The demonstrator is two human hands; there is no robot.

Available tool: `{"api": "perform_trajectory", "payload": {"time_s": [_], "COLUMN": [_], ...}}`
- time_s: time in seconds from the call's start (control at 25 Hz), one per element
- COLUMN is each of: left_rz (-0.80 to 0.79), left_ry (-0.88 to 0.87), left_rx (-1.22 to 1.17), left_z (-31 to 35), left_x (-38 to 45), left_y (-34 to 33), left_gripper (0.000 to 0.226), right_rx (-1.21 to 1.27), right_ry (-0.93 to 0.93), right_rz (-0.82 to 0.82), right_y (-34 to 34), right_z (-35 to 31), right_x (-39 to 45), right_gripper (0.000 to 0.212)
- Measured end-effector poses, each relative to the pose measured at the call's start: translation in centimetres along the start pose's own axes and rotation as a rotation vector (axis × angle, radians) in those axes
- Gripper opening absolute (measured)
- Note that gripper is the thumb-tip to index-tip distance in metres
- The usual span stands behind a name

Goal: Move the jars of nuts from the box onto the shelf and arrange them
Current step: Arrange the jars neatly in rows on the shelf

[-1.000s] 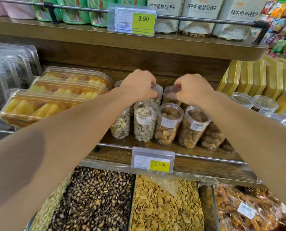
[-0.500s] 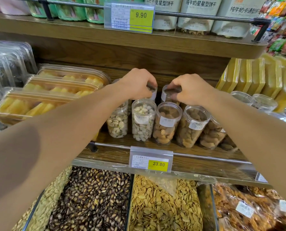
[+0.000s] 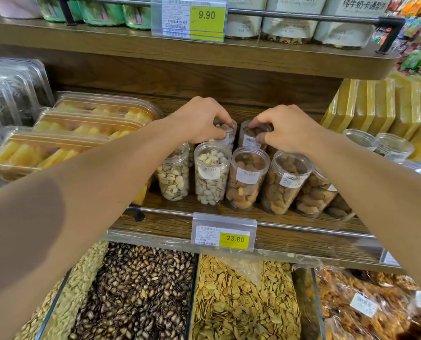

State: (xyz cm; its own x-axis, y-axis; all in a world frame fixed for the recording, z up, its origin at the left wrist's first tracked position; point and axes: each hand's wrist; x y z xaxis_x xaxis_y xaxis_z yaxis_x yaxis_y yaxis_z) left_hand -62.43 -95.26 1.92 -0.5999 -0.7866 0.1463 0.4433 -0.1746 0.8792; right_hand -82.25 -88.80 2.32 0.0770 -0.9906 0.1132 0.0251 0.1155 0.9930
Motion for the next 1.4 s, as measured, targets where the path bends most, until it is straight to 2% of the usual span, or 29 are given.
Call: {"api": "perform_trajectory", "payload": {"time_s": [0.32,0.48,0.6,0.76,0.88,0.96,1.0,1.16,1.24,1.28,1.4], "left_rz": [0.012,0.170,0.238,0.127,0.095,0.082,0.066,0.132,0.149,0.145,0.104], "left_ry": [-0.060,-0.040,0.036,0.120,0.084,0.031,0.017,0.034,0.028,0.019,0.009], "left_rx": [-0.011,-0.003,0.076,0.333,0.483,0.481,0.473,0.315,0.389,0.432,0.461], "left_z": [0.8,0.2,-1.0,-1.4,-0.8,-0.6,-0.5,-0.5,-0.2,-0.1,-0.7], "left_x": [-0.8,-3.5,-6.9,-10.3,-11.4,-12.0,-12.4,-13.1,-13.2,-13.1,-12.8], "left_y": [-0.1,2.0,4.1,4.0,2.6,2.4,2.5,2.6,1.8,1.4,1.3], "left_gripper": [0.038,0.031,0.027,0.048,0.039,0.021,0.021,0.029,0.049,0.052,0.043], "right_rx": [-0.008,0.068,0.114,0.021,0.014,0.043,0.047,0.049,0.065,0.072,0.098], "right_ry": [0.002,0.013,0.085,0.203,0.216,0.205,0.205,0.214,0.205,0.200,0.194], "right_rz": [0.011,0.121,0.188,0.147,0.162,0.140,0.118,0.088,0.083,0.086,0.122], "right_y": [0.1,1.0,1.4,0.0,-0.6,-0.6,-0.5,-0.6,-0.6,-0.7,-1.1], "right_z": [-0.4,-1.6,-4.5,-8.7,-9.2,-8.9,-8.9,-8.8,-8.8,-8.8,-8.8], "right_x": [-0.5,-1.8,-3.1,-4.4,-4.9,-4.9,-4.9,-4.6,-4.6,-4.7,-4.9], "right_gripper": [0.038,0.033,0.029,0.040,0.042,0.042,0.042,0.042,0.042,0.042,0.041]}}
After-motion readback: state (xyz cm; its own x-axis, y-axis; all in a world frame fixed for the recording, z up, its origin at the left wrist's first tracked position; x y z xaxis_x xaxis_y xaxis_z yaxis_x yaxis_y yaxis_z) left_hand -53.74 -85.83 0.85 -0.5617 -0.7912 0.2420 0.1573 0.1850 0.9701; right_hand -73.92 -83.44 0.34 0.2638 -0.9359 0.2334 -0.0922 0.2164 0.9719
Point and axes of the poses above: each hand's wrist, its own x-axis towards the middle knuckle, its own y-axis out of the back of the hand, z = x × y, and after that the axes turned 13 degrees about -x, right-handed
